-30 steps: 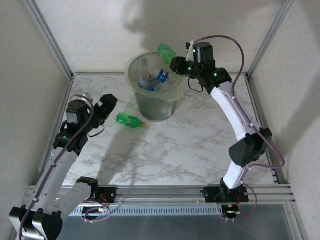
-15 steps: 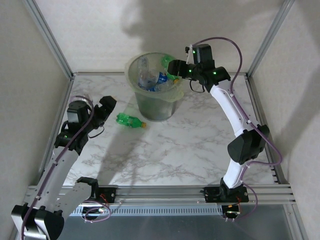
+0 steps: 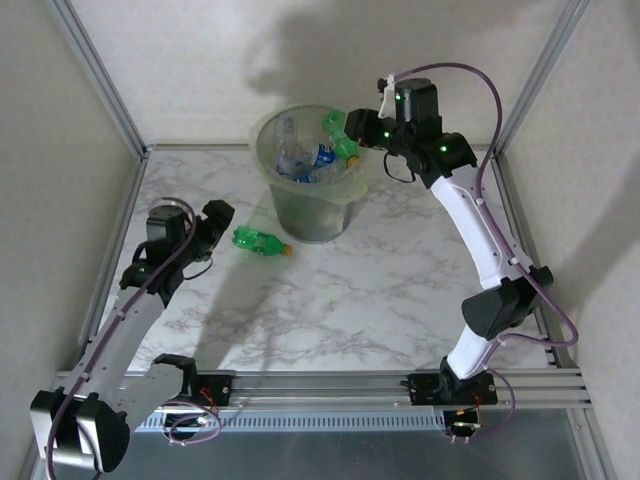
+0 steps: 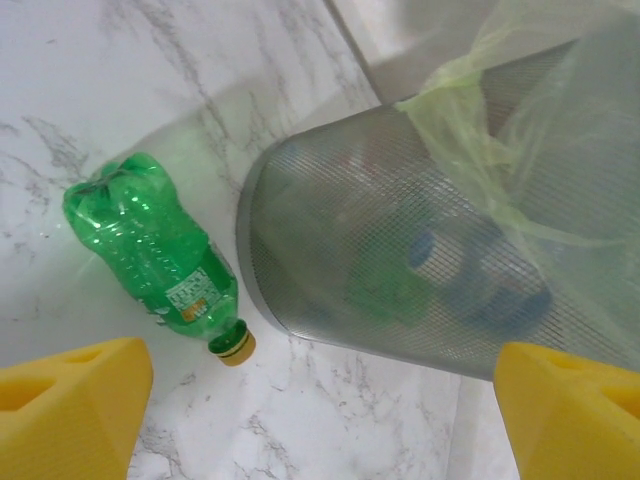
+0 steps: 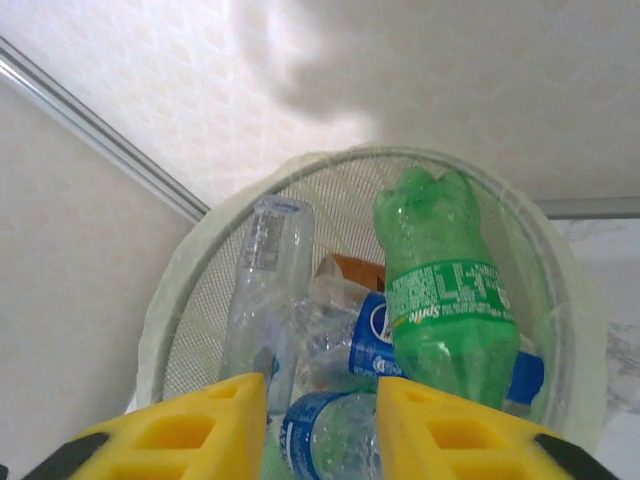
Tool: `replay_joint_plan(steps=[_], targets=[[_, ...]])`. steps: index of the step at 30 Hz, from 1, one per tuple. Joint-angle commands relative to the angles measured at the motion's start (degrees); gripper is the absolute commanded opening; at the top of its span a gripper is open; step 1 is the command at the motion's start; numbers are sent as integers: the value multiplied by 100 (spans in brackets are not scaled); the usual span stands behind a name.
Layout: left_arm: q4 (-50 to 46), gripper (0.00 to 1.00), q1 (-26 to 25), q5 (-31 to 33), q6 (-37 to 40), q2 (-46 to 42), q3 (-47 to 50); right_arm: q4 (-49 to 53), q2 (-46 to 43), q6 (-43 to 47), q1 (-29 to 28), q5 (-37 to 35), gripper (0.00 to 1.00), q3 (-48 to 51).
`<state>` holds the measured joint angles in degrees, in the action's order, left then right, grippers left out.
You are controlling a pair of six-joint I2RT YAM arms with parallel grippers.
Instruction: Put the plastic bottles in the bin
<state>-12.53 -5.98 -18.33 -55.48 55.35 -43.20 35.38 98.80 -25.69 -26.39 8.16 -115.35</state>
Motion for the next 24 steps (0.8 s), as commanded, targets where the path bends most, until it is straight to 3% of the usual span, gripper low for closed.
replay_joint_plan(steps=[1,5,9,15,24], targets=[[198,88,48,310,-104,119,40,50,431,20,-7,-196,31,-321],[227,90,44,590,-156,249,89,221,925,39,-16,-187,29,-878],[342,90,44,641,-279,501,170,107,877,18,-120,-174,28,-774],[623,89,18,708,-544,911,341,-295,-12,165,-798,-501,34,308],[1182,88,-206,726,-847,1692,384,-1026,-1900,-39,-2438,-1157,50,2784]])
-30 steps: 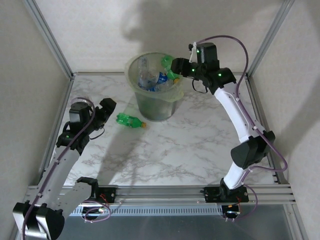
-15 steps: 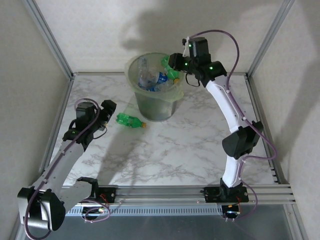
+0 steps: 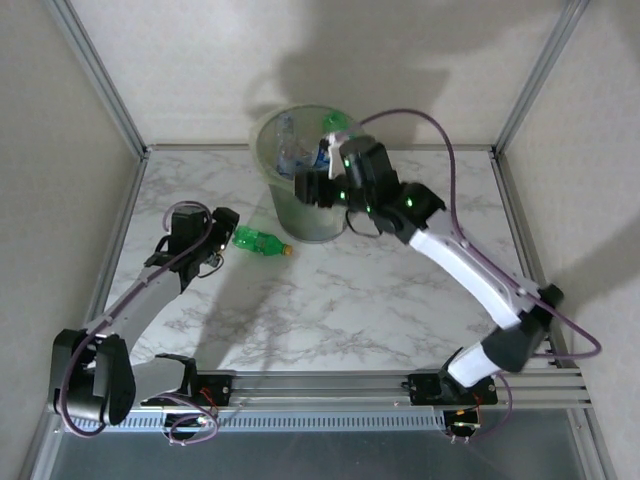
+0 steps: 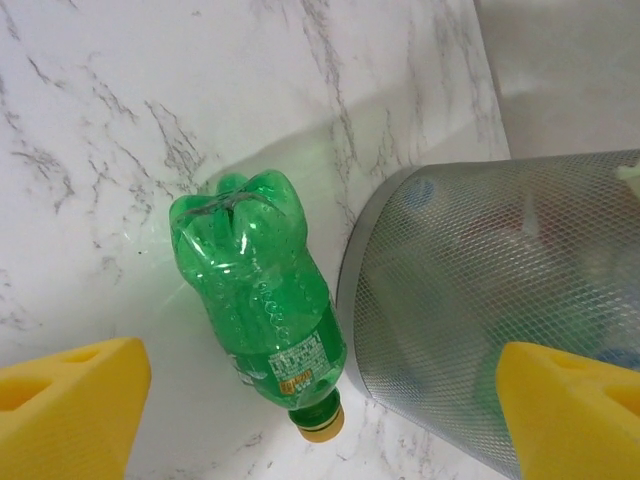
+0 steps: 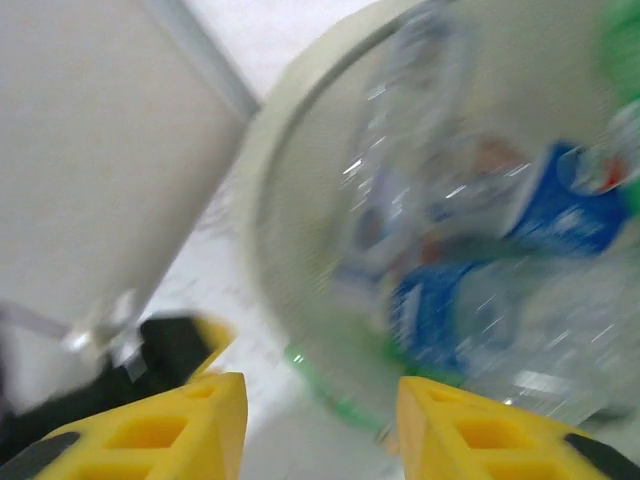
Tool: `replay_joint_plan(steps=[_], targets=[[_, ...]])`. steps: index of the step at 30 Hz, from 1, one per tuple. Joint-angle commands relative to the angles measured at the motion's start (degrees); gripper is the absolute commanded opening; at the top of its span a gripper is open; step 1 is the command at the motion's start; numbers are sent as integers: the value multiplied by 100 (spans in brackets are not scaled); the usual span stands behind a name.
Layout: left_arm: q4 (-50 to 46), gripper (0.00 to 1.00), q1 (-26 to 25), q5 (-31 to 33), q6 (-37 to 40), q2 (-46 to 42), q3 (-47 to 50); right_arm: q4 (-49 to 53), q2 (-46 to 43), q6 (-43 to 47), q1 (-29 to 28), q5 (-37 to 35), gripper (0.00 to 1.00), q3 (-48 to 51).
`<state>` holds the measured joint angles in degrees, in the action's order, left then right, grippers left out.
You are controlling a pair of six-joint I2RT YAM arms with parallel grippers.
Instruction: Put the plastic bottles in the bin
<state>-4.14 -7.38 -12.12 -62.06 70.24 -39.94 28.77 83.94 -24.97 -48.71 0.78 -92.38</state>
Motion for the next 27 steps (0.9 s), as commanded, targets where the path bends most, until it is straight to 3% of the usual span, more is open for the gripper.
replay_joint_plan(steps=[1,9,27], targets=[[394,88,-79,109,-209,313,42,-411,-613,-201,-323,-520,51,749],[428,84,-220,263,-306,1051,-210,-857,-1627,-800,-551,-596,59,2153],[549,81,-304,228,-131,2453,-995,-1363,-1864,-1220,-891,-812,68,2957]])
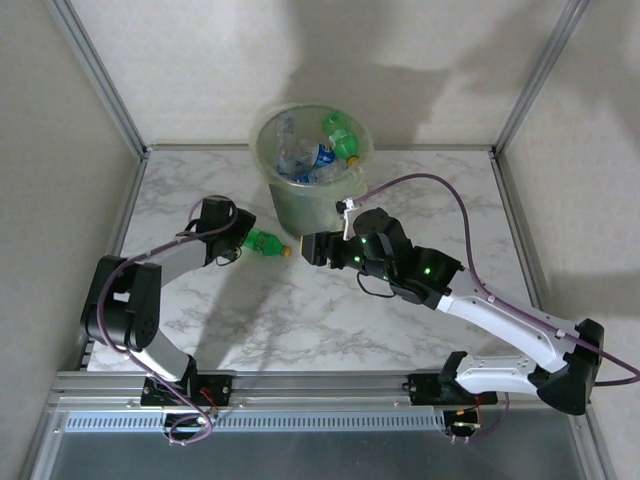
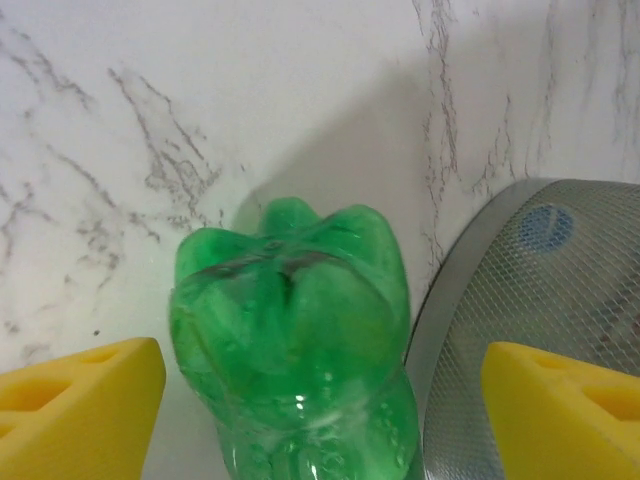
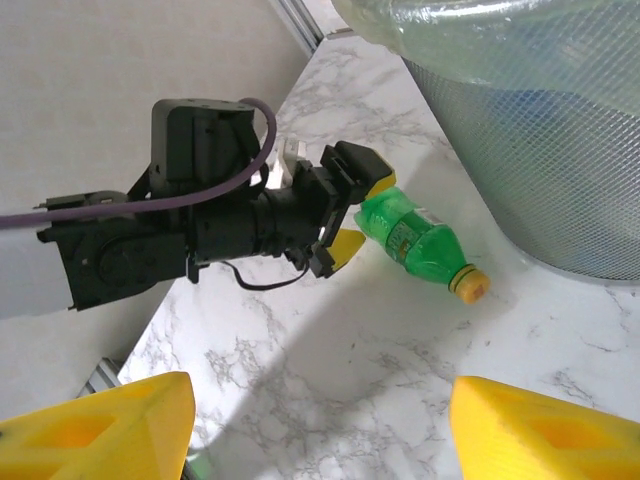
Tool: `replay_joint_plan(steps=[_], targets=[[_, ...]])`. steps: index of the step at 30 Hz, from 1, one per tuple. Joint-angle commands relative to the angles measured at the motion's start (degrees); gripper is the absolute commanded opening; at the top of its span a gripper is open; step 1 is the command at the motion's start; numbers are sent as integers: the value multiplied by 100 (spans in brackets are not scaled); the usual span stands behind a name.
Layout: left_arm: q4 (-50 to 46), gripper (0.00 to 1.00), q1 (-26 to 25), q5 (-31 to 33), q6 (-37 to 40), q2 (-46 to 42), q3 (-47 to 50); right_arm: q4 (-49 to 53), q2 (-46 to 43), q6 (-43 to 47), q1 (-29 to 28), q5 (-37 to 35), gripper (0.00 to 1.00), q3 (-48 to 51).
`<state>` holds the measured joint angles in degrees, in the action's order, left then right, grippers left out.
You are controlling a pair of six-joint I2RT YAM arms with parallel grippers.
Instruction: Put the plastic bottles in the bin
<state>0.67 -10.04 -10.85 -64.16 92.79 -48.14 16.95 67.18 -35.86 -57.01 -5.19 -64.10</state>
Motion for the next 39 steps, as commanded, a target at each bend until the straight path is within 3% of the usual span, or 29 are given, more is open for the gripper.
replay_joint_plan(steps=[1,12,24,29,35,39], targets=[[78,79,-55,101,79,266,-207,-209,-216,-140,-57,-236,69,182],[118,68,-63,92,77,825,-448,-80,-135,-58,-60,-434,69,67],[94,57,-59,46,123,586,-206,-82,-159,-53,-52,-523,69,-26],[-267,52,-59,213,329,-269,-70,-71,-399,-97,-53,-608,68,11],[-1324,51,-46,404,653,-2009,12,163,-786,-177,-44,-1091,68,-65],[-2011,50,-93,342,614,-3190,-661,574,-1037,-390,-4,-1748,67,-120]])
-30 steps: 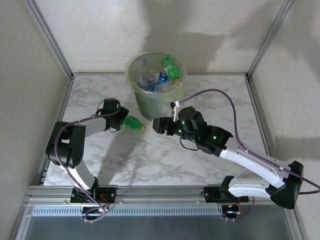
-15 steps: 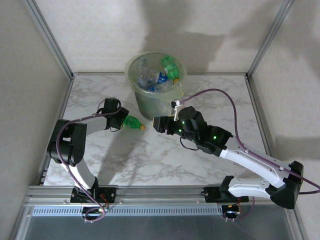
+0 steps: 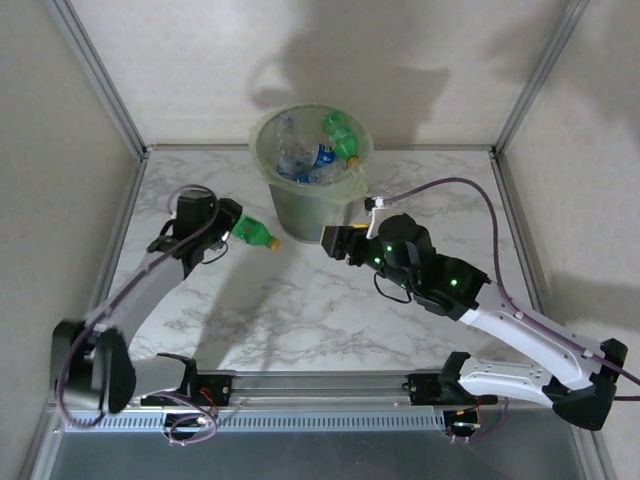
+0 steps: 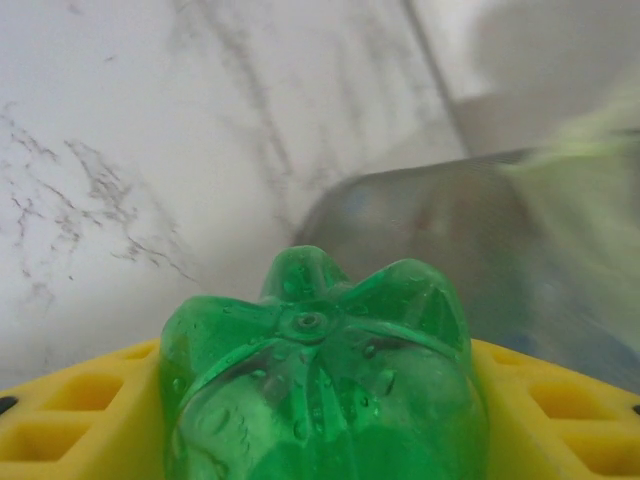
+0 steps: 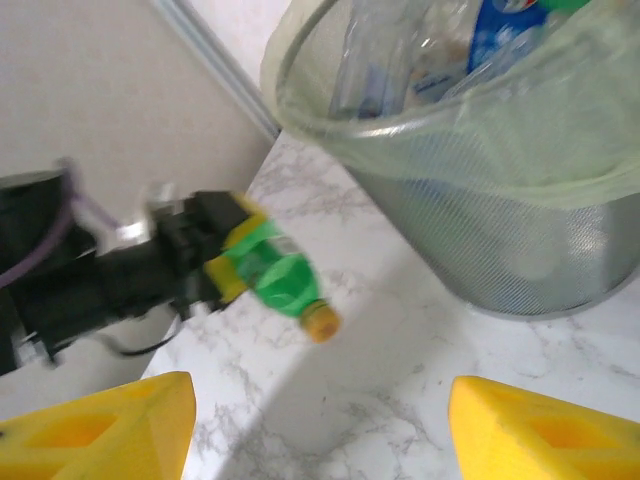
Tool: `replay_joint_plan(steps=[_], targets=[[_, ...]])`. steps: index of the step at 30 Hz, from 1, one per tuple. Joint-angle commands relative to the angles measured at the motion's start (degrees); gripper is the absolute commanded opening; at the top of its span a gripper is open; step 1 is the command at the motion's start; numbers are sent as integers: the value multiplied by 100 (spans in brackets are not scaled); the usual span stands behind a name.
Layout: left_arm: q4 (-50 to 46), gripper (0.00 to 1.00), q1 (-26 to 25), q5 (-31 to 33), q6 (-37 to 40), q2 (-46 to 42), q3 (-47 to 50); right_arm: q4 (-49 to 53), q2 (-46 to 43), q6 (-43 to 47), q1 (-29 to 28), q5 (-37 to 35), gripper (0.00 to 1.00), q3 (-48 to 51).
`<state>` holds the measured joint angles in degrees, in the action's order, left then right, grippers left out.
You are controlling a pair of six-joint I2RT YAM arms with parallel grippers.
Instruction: Put the plastic bottles in the bin
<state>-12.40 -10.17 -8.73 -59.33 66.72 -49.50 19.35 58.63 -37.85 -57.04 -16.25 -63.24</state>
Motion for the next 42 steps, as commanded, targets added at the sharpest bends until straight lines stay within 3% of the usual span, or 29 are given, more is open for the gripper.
replay_joint_plan(steps=[1,4,11,18,20,23,24,29,35,37,40,42], targets=[[-796,50,-121,147,104,-689,-833,417,-225,-225,18,-749,67,-210],[-866,51,-381,228,-9,-486,-2020,657,-295,-324,134,-915,67,-223],[-515,50,-1236,532,-220,1757,-4644,925,-487,-567,278,-961,65,-260],[-711,55,-1738,878,-263,3031,-5622,1341,-1113,-967,273,-1180,63,-13],[-746,63,-1794,980,-219,3079,-5605,1468,-1274,-1043,273,-1279,63,24],[-839,87,-1839,1094,-133,3045,-5437,1626,-1427,-1067,280,-1388,66,0],[-884,91,-1839,1121,-87,3003,-5390,1669,-1429,-1067,286,-1414,67,-25],[-990,100,-1771,1706,292,2408,-5000,1910,-1181,-910,298,-1590,73,-379],[-1223,100,-1275,2384,1114,1271,-4394,2312,-652,-640,534,-1889,81,-1076],[-916,100,-921,2261,1344,604,-3701,2204,-339,-260,994,-1263,74,-1300],[-762,100,-344,2117,1655,-303,-2769,2079,396,65,1872,134,49,-1711],[-1017,100,-64,2135,1849,-641,-2344,1741,791,286,2091,793,37,-1906]])
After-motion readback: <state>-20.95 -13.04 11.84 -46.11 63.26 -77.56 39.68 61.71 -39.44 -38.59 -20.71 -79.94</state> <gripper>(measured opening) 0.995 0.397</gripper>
